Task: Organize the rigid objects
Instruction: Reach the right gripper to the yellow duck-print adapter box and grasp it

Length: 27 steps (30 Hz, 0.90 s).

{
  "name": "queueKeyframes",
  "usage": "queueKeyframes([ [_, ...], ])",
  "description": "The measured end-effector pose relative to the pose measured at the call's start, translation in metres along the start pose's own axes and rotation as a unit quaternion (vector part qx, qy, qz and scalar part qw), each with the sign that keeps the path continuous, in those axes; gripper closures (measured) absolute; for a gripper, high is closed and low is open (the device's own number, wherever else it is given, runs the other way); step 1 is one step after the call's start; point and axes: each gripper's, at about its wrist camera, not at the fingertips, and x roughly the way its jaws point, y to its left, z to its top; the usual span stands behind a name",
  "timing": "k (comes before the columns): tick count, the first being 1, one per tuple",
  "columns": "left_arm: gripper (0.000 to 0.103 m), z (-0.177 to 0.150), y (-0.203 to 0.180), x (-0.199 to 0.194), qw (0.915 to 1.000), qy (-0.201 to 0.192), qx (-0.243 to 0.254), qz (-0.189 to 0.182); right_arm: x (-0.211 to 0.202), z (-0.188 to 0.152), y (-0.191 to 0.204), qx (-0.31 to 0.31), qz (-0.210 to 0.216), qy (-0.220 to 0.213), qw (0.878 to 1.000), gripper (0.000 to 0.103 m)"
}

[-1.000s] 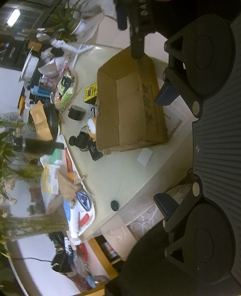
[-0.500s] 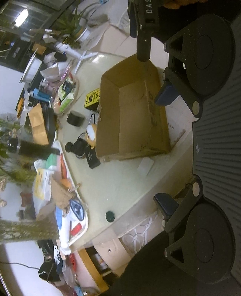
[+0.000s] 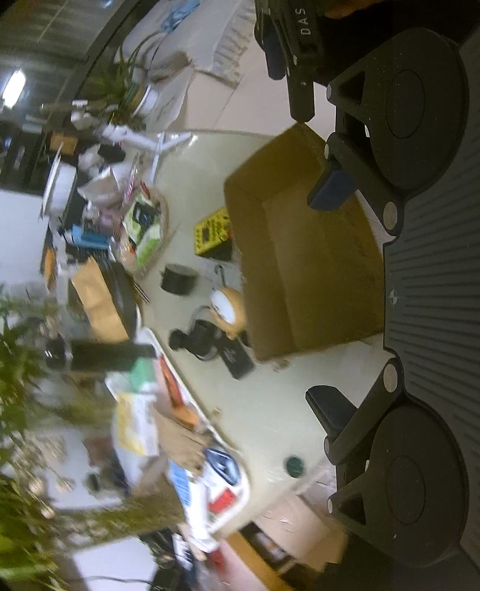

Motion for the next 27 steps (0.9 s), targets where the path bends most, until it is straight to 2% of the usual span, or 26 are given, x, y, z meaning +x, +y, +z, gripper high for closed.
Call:
queueKeyframes([
  [5,0.000,0.015,0.002,0.010,0.9999,0.004,0.010,-0.012,0.002,0.008,-0.004,0.009,0.006,-0.018,1.000,0.000],
  [9,0.000,0.021,0.009,0.018,0.9998,0.006,-0.002,-0.020,0.011,0.015,0.001,0.001,-0.004,-0.024,1.000,0.000],
  [11,0.000,0.025,0.015,0.020,0.9993,0.000,-0.014,-0.036,0.015,0.019,0.002,0.003,-0.007,-0.039,0.999,0.000],
  [14,0.000,0.030,0.023,0.021,0.9976,-0.016,-0.032,-0.060,0.023,0.030,0.004,-0.005,0.001,-0.039,0.999,0.000],
  [16,0.000,0.034,0.026,0.023,0.9969,-0.024,-0.037,-0.066,0.030,0.038,0.005,-0.015,-0.008,-0.038,0.999,0.000],
  [20,0.000,0.045,0.030,0.030,0.9976,-0.033,-0.032,-0.053,0.041,0.056,0.010,-0.040,-0.023,-0.042,0.998,0.000],
  [27,0.000,0.049,0.041,0.046,0.9983,-0.036,-0.032,-0.034,0.052,0.073,0.015,-0.069,-0.013,-0.058,0.996,0.000],
])
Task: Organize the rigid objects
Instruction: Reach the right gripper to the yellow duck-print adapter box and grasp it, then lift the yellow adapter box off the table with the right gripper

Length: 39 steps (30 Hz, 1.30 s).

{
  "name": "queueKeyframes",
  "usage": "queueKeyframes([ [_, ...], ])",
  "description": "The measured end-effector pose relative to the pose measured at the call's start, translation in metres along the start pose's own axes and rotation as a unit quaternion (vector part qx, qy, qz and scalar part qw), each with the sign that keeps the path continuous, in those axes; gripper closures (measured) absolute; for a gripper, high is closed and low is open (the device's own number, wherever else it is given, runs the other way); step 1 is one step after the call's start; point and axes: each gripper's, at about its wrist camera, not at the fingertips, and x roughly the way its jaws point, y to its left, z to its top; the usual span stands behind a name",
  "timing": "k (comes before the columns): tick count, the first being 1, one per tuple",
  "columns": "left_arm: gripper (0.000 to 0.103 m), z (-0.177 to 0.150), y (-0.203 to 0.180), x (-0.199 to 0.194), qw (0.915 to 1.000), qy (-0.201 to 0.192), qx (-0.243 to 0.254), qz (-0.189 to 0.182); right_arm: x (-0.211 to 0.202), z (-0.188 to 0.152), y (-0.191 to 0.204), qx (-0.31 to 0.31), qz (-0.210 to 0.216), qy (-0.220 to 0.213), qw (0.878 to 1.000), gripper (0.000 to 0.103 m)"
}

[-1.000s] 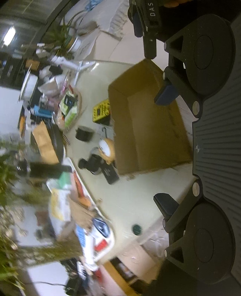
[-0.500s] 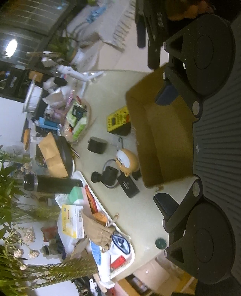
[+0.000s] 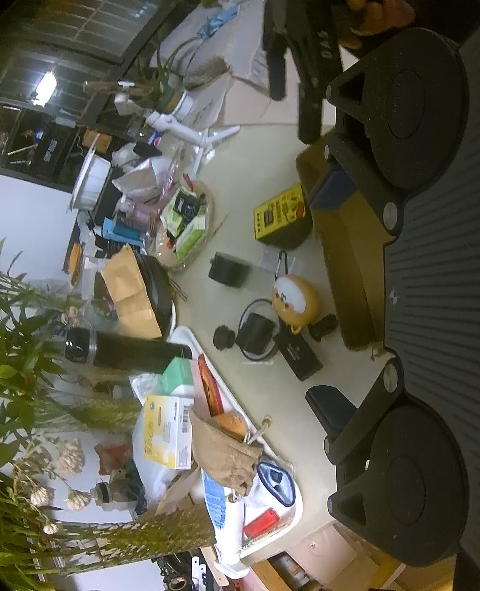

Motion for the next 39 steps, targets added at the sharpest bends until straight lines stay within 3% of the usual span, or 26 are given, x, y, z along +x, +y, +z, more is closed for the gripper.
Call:
queueKeyframes([
  [9,0.000,-0.014,0.012,0.009,0.9998,-0.020,-0.002,0.001,0.019,0.013,-0.003,-0.014,0.005,-0.015,1.000,0.000],
  [20,0.000,-0.014,0.019,0.012,0.9992,-0.030,-0.020,0.017,0.069,0.030,-0.009,-0.027,-0.004,0.016,1.000,0.001],
  [30,0.000,-0.017,0.016,0.018,0.9992,-0.027,-0.010,0.028,0.130,0.041,-0.006,-0.006,0.006,0.081,0.997,0.024],
  [35,0.000,-0.018,0.017,0.020,0.9991,-0.025,-0.014,0.030,0.148,0.036,-0.004,-0.008,-0.002,0.106,0.994,0.026],
  [39,0.000,-0.018,0.018,0.021,0.9992,-0.024,-0.017,0.029,0.148,0.032,-0.005,-0.004,-0.010,0.107,0.994,0.042],
])
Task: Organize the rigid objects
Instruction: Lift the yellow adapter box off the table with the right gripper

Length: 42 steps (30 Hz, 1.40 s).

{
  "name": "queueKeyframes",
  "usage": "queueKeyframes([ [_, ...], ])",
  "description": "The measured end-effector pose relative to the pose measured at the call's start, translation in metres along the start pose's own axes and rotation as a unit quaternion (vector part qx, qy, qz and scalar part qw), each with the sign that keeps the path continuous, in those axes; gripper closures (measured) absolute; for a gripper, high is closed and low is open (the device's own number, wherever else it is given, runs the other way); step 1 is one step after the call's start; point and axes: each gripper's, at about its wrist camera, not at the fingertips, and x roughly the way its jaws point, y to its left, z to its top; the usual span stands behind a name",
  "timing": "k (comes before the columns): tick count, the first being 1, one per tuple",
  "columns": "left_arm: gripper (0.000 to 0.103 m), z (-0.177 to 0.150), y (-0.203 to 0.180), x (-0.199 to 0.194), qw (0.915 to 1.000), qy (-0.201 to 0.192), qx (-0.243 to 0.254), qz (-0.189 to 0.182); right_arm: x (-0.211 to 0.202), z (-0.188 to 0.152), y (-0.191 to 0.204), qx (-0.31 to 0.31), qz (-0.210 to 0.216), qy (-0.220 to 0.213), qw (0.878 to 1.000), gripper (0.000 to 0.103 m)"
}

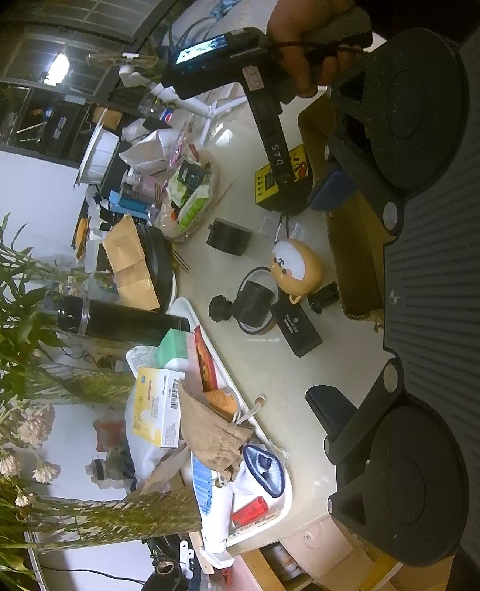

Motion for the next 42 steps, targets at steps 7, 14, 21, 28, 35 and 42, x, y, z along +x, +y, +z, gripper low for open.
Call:
queueKeyframes([
  [7,0.000,-0.002,-0.004,0.000,1.0000,-0.002,0.007,0.001,-0.014,0.000,-0.010,0.027,0.009,-0.039,0.999,0.045],
  [14,0.000,-0.002,-0.007,0.002,0.9999,-0.002,0.015,0.004,-0.027,0.002,-0.013,0.036,0.012,-0.075,0.996,0.045],
  [21,0.000,-0.002,-0.006,0.002,0.9999,-0.003,0.016,0.001,-0.048,0.000,-0.016,0.044,0.026,-0.112,0.992,0.045],
  [28,0.000,0.001,-0.006,0.002,0.9999,0.001,0.015,-0.005,-0.065,-0.006,-0.018,0.047,0.033,-0.130,0.990,0.045],
  [35,0.000,0.005,-0.016,0.006,0.9989,0.006,0.045,-0.005,-0.081,-0.015,-0.022,0.053,0.046,-0.142,0.987,0.045],
  [42,0.000,0.014,-0.014,0.018,0.9984,0.021,0.052,-0.008,-0.096,-0.026,-0.027,0.057,0.054,-0.154,0.985,0.045],
])
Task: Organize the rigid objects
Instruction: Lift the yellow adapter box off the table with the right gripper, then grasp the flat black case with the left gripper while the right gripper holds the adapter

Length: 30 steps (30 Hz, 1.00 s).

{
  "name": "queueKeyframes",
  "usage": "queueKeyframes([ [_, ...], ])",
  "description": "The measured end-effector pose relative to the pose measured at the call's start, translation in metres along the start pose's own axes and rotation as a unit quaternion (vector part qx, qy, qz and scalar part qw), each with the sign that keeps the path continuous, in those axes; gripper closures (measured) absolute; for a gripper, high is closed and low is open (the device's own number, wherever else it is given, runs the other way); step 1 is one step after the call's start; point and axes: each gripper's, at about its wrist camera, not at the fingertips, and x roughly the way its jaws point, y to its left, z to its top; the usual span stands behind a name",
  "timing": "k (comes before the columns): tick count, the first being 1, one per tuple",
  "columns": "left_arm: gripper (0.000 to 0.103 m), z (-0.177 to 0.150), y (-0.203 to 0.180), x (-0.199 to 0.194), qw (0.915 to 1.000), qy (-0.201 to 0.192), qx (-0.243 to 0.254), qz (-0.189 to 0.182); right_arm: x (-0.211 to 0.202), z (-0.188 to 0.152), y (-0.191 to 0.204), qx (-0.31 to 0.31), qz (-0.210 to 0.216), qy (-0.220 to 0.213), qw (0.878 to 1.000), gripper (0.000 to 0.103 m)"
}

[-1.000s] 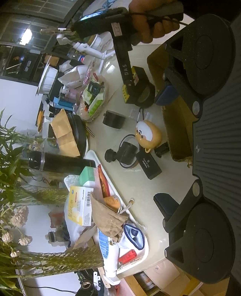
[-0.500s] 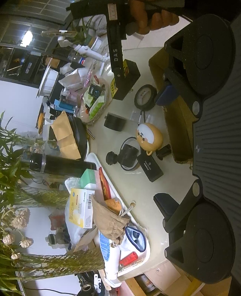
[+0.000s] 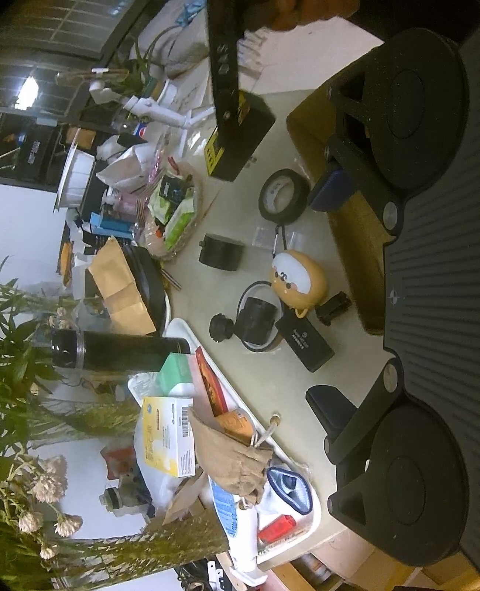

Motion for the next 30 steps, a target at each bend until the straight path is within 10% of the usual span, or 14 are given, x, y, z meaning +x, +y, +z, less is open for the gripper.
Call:
queueKeyframes([
  [10,0.001,0.023,0.025,0.028,0.9994,0.028,-0.001,0.018,-0.012,-0.005,-0.002,0.002,0.004,-0.011,1.000,0.045],
  [15,0.019,0.031,0.042,0.047,0.9979,0.054,-0.001,0.035,-0.012,-0.005,-0.005,0.009,0.008,-0.009,1.000,0.045],
  [30,0.041,0.033,0.036,0.103,0.9766,0.154,0.150,0.005,-0.010,-0.004,-0.005,0.002,0.007,-0.008,1.000,0.045],
])
